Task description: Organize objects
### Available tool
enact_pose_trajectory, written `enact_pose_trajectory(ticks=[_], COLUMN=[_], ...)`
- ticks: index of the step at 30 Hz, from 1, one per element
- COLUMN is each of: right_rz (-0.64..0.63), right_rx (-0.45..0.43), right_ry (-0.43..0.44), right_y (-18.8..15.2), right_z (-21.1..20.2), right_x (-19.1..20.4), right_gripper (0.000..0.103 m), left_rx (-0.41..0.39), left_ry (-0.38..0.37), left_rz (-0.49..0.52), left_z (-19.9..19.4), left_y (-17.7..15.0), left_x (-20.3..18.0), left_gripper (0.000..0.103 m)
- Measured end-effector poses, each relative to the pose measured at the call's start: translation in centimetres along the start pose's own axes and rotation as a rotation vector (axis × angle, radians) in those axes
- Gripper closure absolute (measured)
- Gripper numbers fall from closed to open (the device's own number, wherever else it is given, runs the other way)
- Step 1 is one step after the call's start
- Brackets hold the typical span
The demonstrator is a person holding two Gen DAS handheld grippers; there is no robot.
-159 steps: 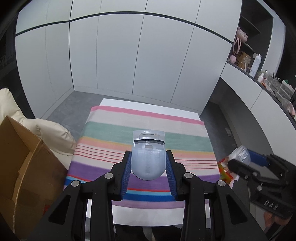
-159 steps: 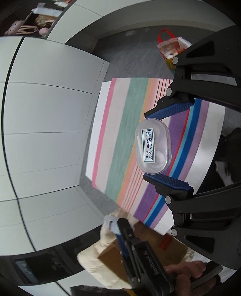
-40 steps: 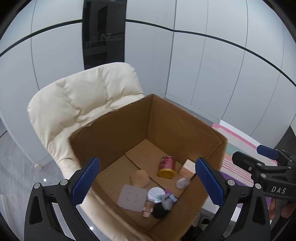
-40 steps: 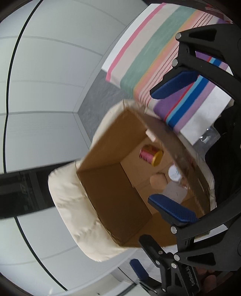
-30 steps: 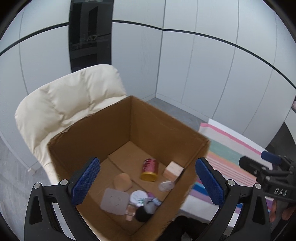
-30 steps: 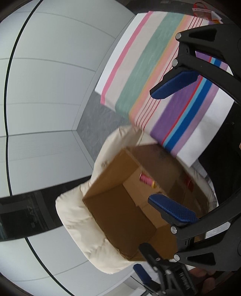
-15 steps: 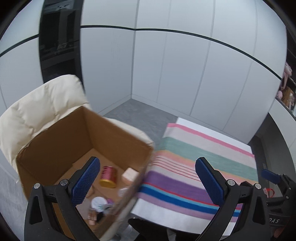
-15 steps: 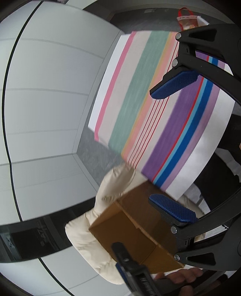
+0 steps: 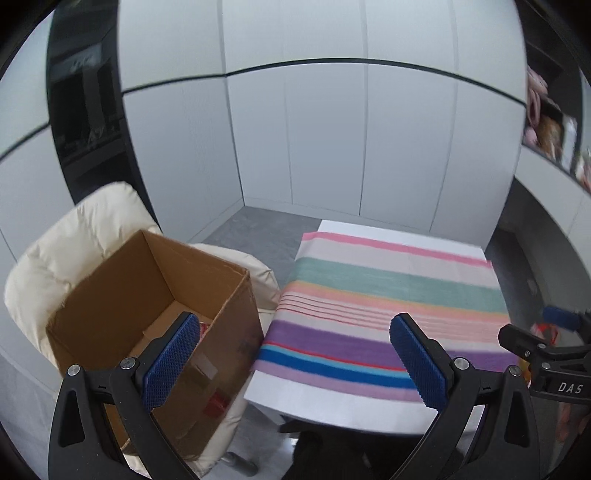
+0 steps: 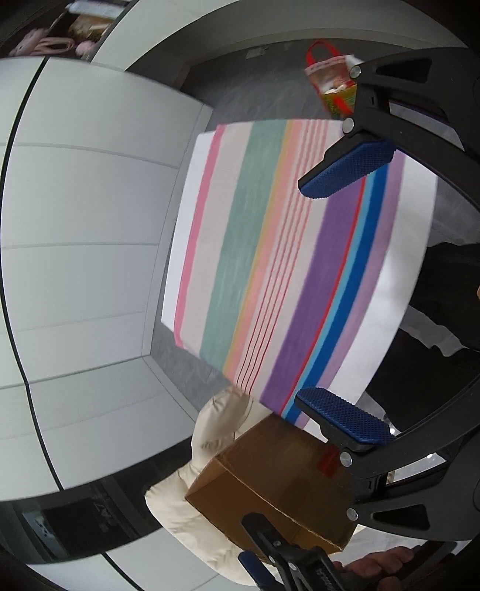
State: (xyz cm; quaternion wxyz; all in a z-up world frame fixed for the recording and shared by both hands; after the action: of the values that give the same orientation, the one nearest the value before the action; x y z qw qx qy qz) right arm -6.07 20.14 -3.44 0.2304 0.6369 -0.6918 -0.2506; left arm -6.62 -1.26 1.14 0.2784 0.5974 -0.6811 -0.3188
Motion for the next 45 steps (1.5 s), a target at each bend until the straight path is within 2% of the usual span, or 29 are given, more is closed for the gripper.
enact_pose_trajectory(ticks=[3,10,13,15,21,25,33,45], right_rz=[-0.009,-0.022,-0.021,-0.035,-0.026,0.011,0.001,-0.012], right_rx=[0.013,-0.009,-0.004,-0.014,0.016,0.044,0.075,0.076], right_ry=[0.005,-0.007,0.015,-0.003,-0.009,-0.024,-0.032,-0.032], right_y=[-1.8,-5.0,-5.6,-5.8,-6.0,-5.9,-6.1,-6.3], right_z=[-1.4,-4.9,-5.5,-5.8,-4.6,-3.7,-3.0,-2.8], right_x=[-0.2,-0.5,-0.2,-0.1,-0.3,-1.4,-1.1,-0.8], right_gripper=[0.000,0.000,0.000,0.000,0.000,0.000,0.000,0.000], left_rx=[0.001,0.089,0.108,0.118,0.122,0.160,0.191,0.175], left_ry=[-0.019,-0.024,-0.006,0.001,0.005,-0.040,-0.056,-0.045], left_rz=[0.050,0.050,0.018,-0.008,-0.028,-0.058,-0.043,0.018], left_z=[-1.1,-2.5,-2.6,-2.6,-1.8,-1.1,-0.6,-1.1], left_y=[-0.9,-4.1,-4.8,-5.0,-4.9,-5.3,-5.7,-6.0], left_x=[-1.7,-3.9,-3.6,-3.3,-2.4,-2.2,-2.6,-4.1], left_gripper=[0.000,0.000,0.000,0.000,0.000,0.000,0.000,0.000])
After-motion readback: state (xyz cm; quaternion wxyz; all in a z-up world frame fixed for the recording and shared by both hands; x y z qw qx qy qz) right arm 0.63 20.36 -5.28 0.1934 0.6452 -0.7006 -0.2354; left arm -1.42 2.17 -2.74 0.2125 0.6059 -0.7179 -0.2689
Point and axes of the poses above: each gripper's, at about its wrist camera, not at the fingertips, and z roughly the way its jaws point, x to its left, y to its top, the point moved 3 cm from there along z, roughly the way its jaws point, and after that the axes turned 7 degrees about -y, right-handed, at the moved point
